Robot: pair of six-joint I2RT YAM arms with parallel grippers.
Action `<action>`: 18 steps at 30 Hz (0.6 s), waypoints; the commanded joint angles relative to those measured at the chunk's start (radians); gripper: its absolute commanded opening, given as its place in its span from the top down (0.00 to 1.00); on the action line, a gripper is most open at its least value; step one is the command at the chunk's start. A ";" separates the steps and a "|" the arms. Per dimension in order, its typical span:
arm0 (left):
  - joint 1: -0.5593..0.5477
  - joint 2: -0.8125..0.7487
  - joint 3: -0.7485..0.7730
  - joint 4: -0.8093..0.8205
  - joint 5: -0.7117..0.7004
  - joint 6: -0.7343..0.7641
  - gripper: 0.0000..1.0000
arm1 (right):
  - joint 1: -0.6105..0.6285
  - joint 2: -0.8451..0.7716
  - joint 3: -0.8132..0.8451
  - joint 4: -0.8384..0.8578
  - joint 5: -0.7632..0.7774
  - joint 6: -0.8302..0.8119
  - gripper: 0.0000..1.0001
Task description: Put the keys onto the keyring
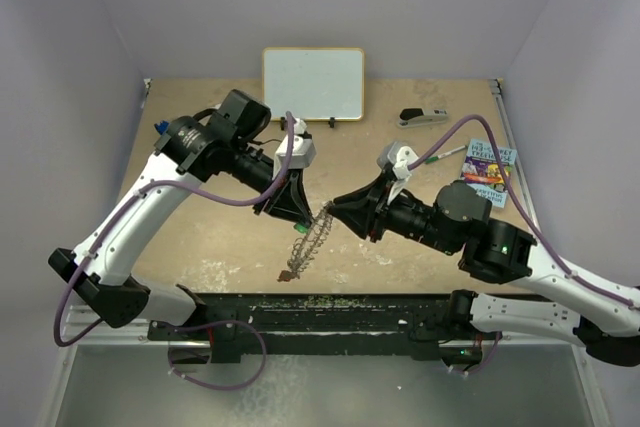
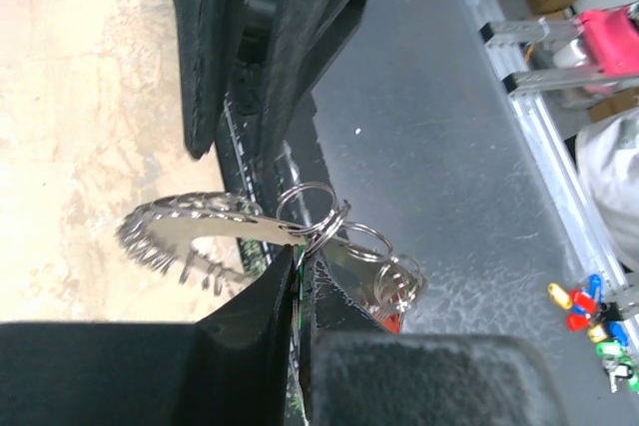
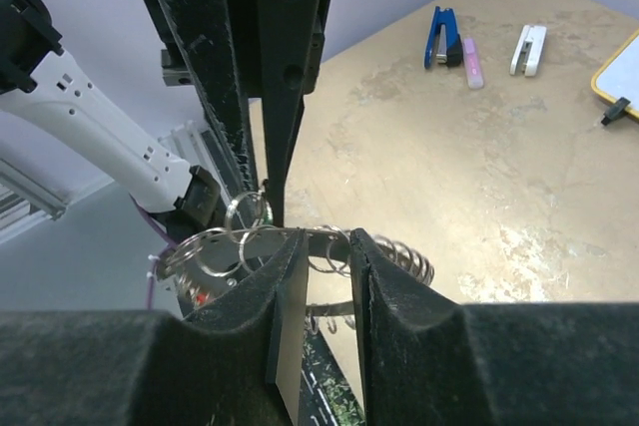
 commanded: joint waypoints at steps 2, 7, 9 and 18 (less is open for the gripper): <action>0.004 0.013 0.045 -0.102 -0.117 0.162 0.96 | -0.004 -0.020 0.072 -0.001 -0.020 0.041 0.69; 0.003 0.030 0.073 -0.109 -0.251 0.167 0.96 | -0.002 0.040 0.126 -0.046 -0.037 0.046 0.66; 0.003 0.033 0.078 -0.109 -0.274 0.165 0.96 | -0.003 0.073 0.144 -0.081 -0.051 0.038 0.66; 0.002 0.034 0.105 -0.110 -0.315 0.114 0.96 | -0.003 0.136 0.131 -0.066 -0.015 0.024 0.66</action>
